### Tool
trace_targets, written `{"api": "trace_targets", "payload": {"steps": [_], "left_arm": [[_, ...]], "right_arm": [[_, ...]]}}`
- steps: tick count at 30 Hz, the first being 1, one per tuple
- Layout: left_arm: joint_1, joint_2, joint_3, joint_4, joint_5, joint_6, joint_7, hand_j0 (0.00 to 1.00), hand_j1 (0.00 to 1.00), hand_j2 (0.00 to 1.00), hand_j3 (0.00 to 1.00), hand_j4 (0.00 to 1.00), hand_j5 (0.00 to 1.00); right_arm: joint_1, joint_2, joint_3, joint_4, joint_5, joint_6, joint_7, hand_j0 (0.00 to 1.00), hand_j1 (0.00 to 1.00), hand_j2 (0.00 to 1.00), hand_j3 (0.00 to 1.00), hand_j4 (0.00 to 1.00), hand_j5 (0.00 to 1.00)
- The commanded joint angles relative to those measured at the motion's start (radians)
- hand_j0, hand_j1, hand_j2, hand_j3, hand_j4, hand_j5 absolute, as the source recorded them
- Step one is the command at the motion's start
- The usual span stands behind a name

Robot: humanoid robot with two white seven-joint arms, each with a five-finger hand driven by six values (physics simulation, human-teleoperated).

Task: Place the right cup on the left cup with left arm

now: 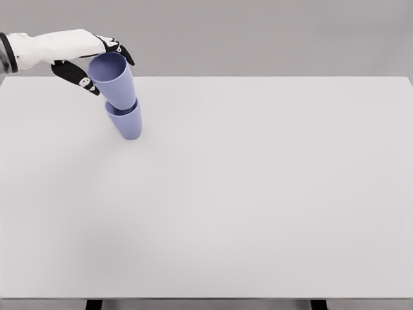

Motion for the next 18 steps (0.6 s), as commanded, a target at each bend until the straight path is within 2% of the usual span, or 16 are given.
{"api": "trace_targets", "payload": {"steps": [1, 7, 18], "left_arm": [[0.000, 0.002, 0.002, 0.003, 0.006, 0.002, 0.001, 0.59, 0.59, 0.59, 0.59, 0.59, 0.59], [-0.002, 0.002, 0.004, 0.038, 0.006, 0.002, 0.002, 0.59, 0.59, 0.59, 0.59, 0.59, 0.59], [0.000, 0.002, 0.004, 0.035, 0.006, 0.002, 0.002, 0.59, 0.59, 0.59, 0.59, 0.59, 0.59]], "right_arm": [[0.000, 0.000, 0.000, 0.000, 0.001, 0.000, 0.000, 1.00, 1.00, 1.00, 1.00, 1.00, 1.00], [0.000, 0.000, 0.000, 0.000, 0.001, 0.000, 0.000, 1.00, 1.00, 1.00, 1.00, 1.00, 1.00], [0.000, 0.000, 0.000, 0.000, 0.001, 0.000, 0.000, 1.00, 1.00, 1.00, 1.00, 1.00, 1.00]]}}
